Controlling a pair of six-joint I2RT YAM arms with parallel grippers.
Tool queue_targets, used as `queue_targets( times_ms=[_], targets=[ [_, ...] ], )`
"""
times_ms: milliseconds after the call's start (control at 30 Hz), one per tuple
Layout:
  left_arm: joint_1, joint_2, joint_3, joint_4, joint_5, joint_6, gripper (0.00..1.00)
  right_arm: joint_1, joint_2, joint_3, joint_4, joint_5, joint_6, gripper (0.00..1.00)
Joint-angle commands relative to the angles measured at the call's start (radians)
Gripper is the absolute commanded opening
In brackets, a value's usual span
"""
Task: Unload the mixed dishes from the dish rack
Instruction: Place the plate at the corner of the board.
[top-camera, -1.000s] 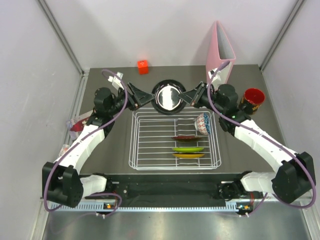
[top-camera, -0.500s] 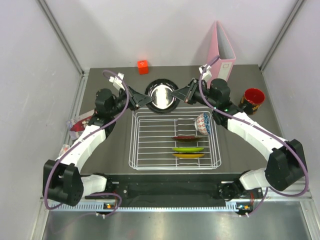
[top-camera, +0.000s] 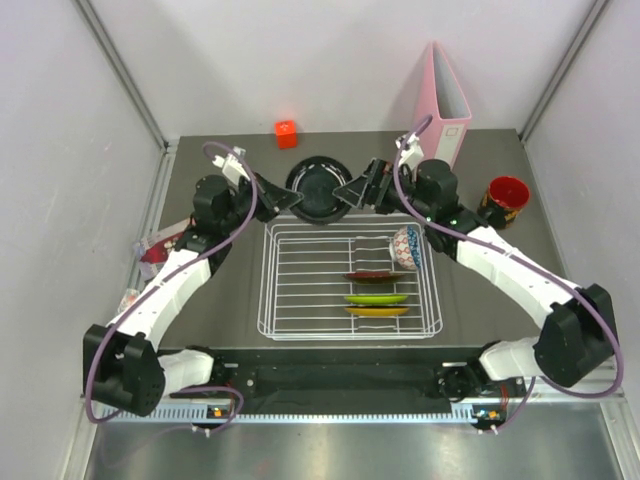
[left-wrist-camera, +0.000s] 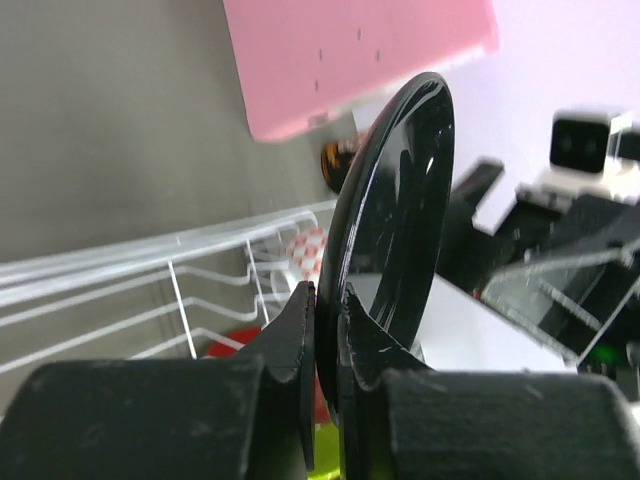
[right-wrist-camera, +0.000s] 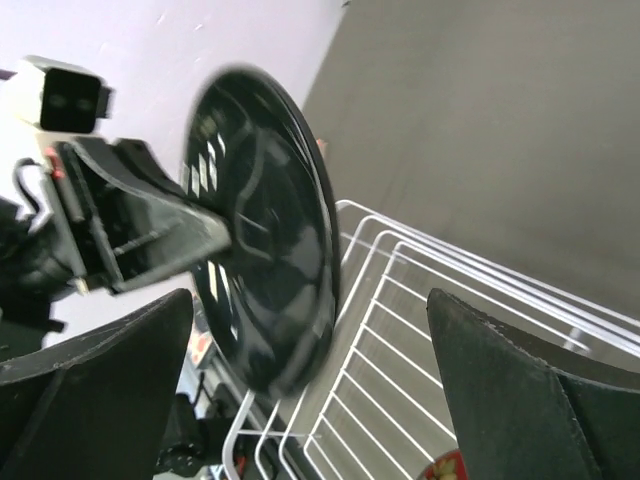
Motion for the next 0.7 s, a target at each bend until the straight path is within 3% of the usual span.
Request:
queue_targets(
  times_ms=[0, 133, 200, 333, 367, 467, 600, 667],
  targets=[
    [0.010, -0.036, 0.119, 0.023, -0.116, 0.009, 0.00, 0.013, -0.113, 0.028, -0.061, 0.116, -0.060, 1.00],
    [0.059, 0.009, 0.188, -0.070, -0.244, -0.027, 0.00, 0.013, -0.248, -0.024, -0.111, 0.295, -0.069, 1.00],
    [0.141, 0.027, 0.211, -0.101, -0.352, -0.066, 0.00, 0.015, -0.317, -0.088, -0.089, 0.339, -0.071, 1.00],
    [0.341, 0.146, 0.249, -0.164, -0.433, -0.166, 0.00, 0.015, -0.461, -0.131, -0.121, 0.370, -0.119, 1.00],
    [0.405, 0.177, 0.262, -0.156, -0.418, -0.171, 0.00, 0.013, -0.477, -0.133, -0.125, 0.364, -0.129, 1.00],
    [0.459, 0.326, 0.327, -0.123, -0.383, -0.143, 0.00, 0.015, -0.527, -0.142, -0.179, 0.348, -0.179, 1.00],
    [0.479, 0.562, 0.481, -0.081, -0.183, -0.094, 0.00, 0.013, -0.569, -0.174, -0.207, 0.348, -0.215, 1.00],
    [0.484, 0.694, 0.588, -0.108, -0.154, -0.061, 0.00, 0.012, -0.578, -0.178, -0.228, 0.360, -0.239, 1.00]
  ],
)
